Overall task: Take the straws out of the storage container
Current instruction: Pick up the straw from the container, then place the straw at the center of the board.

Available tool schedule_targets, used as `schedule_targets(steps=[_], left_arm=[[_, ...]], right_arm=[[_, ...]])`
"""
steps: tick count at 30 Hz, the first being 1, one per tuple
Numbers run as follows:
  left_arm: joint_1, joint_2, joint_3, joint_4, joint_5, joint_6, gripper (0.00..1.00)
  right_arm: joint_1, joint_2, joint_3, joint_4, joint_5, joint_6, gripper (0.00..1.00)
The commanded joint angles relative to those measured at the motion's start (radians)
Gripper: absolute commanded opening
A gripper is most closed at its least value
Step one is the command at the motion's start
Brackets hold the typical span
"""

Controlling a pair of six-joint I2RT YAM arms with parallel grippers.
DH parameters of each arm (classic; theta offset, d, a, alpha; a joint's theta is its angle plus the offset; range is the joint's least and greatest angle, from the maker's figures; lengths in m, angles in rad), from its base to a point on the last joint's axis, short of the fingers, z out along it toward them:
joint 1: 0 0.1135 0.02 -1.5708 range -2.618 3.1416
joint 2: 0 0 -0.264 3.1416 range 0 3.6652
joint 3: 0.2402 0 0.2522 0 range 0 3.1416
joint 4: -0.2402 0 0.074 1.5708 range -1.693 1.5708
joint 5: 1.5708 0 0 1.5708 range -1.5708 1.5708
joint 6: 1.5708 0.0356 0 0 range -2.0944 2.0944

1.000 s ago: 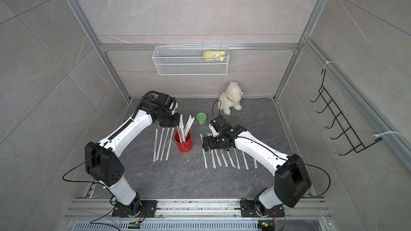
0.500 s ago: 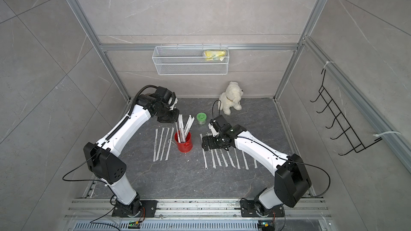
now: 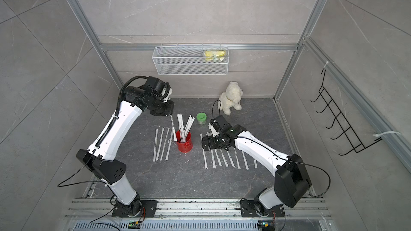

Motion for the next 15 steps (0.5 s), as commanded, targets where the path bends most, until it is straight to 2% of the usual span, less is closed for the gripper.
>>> schedule_targets(steps=[1, 8, 15], left_arm=[[-0.003, -0.027, 0.101, -0.126, -0.054, 0.040, 0.06], [0.006, 0.010, 0.223, -0.235, -0.141, 0.051, 0.06], [0.071, 0.004, 0.180, -0.256, -0.191, 0.042, 0.06]], right_arm=[[-0.007, -0.024, 0.029, -0.018, 0.002, -0.024, 1.00], [-0.010, -0.024, 0.036, -0.023, 0.000, -0.030, 1.00], [-0.010, -0.014, 0.023, -0.013, -0.012, -0.033, 1.00]])
